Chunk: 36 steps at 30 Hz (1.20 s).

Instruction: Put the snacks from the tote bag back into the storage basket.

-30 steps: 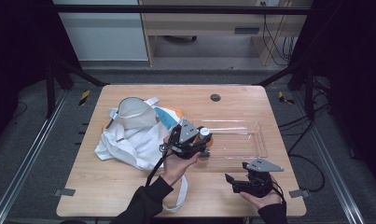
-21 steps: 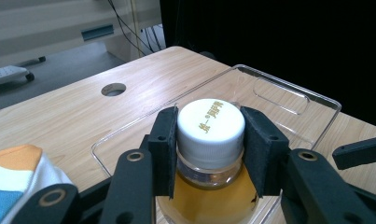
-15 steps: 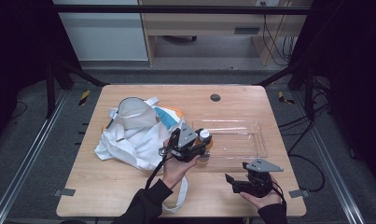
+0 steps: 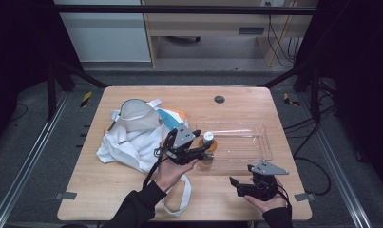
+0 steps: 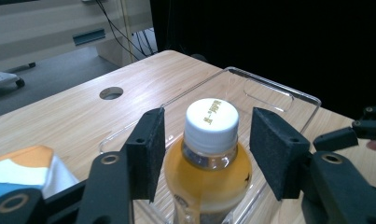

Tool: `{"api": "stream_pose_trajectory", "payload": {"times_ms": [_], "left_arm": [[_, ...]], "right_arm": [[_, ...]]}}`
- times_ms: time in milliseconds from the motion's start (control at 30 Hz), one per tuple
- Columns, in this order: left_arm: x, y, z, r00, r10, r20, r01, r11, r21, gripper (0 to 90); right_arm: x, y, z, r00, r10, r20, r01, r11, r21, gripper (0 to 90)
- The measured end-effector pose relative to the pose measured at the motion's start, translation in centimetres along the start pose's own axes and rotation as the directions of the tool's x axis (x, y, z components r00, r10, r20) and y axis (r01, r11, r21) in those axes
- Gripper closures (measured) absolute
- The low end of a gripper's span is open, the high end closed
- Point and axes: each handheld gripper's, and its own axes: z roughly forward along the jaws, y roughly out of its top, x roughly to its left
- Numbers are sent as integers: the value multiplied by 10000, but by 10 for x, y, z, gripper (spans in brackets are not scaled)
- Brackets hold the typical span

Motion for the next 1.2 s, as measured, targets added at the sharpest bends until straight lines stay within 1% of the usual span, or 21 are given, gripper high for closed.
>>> {"api": "stream_pose_trajectory", "payload": {"times_ms": [67, 167, 300, 467, 600, 667, 933, 1067, 1200], "left_arm": [[2, 1, -6, 9999, 103, 54, -104, 9998, 169, 441], [5, 2, -13, 9990, 447, 23, -447, 9984, 344, 428], [9, 0, -22, 9989, 466, 54, -468, 9982, 382, 418], [14, -6, -35, 9976, 692, -16, -690, 9963, 522, 409], [20, -11, -47, 9985, 545, -105, -540, 9976, 445, 407], [23, -15, -54, 9982, 571, -171, -562, 9972, 499, 406], [39, -39, -77, 9980, 292, -557, -255, 9975, 656, 403], [48, -52, -89, 9969, 93, -787, -43, 9980, 633, 391], [56, -61, -100, 9946, -76, -1033, 141, 9979, 627, 387]], "right_arm": [[0, 0, 0, 10000, 5, 25, -5, 10000, -10, 165], [0, 0, 0, 10000, 30, 58, -30, 10000, -11, 163], [-1, 0, 0, 10000, 50, 84, -50, 10000, -21, 155], [-1, 0, 0, 9999, 83, 107, -82, 10000, -41, 149], [-1, 0, 0, 9999, 53, 127, -53, 10000, -38, 146], [0, 0, 0, 9999, 78, 126, -78, 10000, -48, 145], [-1, -1, 0, 9999, 51, 160, -50, 10000, -59, 143], [-1, -1, 0, 9998, 88, 185, -87, 9999, -56, 143], [-1, -1, 0, 9998, 93, 196, -92, 10000, -35, 143]]}}
